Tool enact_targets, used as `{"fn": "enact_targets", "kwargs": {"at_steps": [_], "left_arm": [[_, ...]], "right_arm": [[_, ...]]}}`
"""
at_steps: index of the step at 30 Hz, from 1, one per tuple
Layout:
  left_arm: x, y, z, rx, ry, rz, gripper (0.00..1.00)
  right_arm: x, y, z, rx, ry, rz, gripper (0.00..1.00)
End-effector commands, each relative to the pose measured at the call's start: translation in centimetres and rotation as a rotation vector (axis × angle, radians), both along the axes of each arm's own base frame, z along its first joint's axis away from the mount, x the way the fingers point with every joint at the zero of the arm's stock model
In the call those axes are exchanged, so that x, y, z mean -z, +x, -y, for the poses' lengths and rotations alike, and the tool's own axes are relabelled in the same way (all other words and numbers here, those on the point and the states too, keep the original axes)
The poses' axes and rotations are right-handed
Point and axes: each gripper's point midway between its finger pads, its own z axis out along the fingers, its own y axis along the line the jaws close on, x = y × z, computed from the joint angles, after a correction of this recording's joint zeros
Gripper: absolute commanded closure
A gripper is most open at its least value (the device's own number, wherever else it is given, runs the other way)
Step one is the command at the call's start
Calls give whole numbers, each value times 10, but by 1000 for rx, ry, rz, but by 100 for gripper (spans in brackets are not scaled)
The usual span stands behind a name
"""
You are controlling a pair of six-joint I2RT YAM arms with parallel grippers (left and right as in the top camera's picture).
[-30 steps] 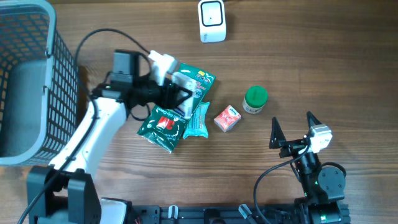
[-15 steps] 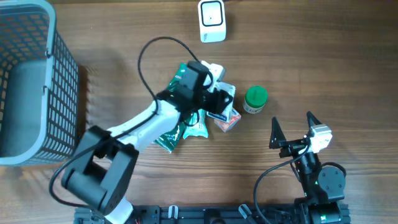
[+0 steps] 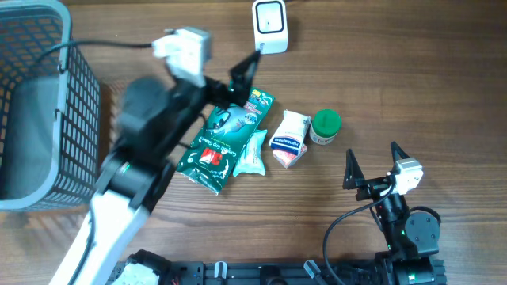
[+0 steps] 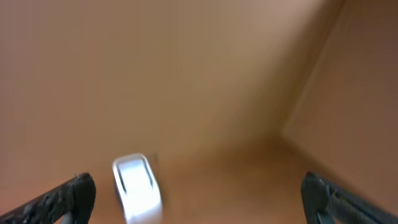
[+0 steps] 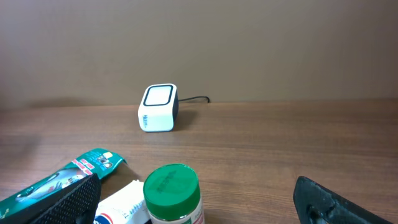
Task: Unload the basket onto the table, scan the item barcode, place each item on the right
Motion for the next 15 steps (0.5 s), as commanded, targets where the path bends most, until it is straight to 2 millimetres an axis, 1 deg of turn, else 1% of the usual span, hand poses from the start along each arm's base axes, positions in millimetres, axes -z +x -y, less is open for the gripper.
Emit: {"fn": "enact_targets", "kwargs": {"at_steps": [1,2,3,4,5,6,7,8,9,10,11,14,15], "left_arm": [[-85,-55,-45,-125,112,380,0],[-98,-69,-55,-162,153,451,0],[-106,-78,-67,-217,187,489,0],[-110,-83,-89,-332,226,501,0],[-110,-86,-114,-465,255,479,0],[-104,-86,-134,-578,300,439,0],[-97,-84,-147,-651,347,399,0],[-81,-80,-163,-739,448,328,0],[-64,-76,-169,-769,554,264,0],[-50,-74,-170,-758,657,230,0],[-51,-78,-167,-740,686,244,0],[-66,-99,-158,-680,649,334,0],[-74,-111,-161,-687,630,363,0]], "right_arm": [[-1,0,-1,-5,-9,8,0],[-1,0,-1,-5,-9,8,0],[-1,0,-1,-5,-9,8,0],[-1,0,-1,-5,-9,8,0],[-1,0,-1,-5,-9,8,0],[-1,0,-1,-5,-8,8,0],[-1,0,-1,-5,-9,8,0],[-1,0,-1,-5,-8,8,0],[-1,0,-1,-5,-9,8,0],[-1,0,-1,-5,-8,8,0],[-1,0,-1,-5,-9,8,0],[-1,0,-1,-5,-9,8,0],[-1,0,-1,-5,-9,8,0]]}}
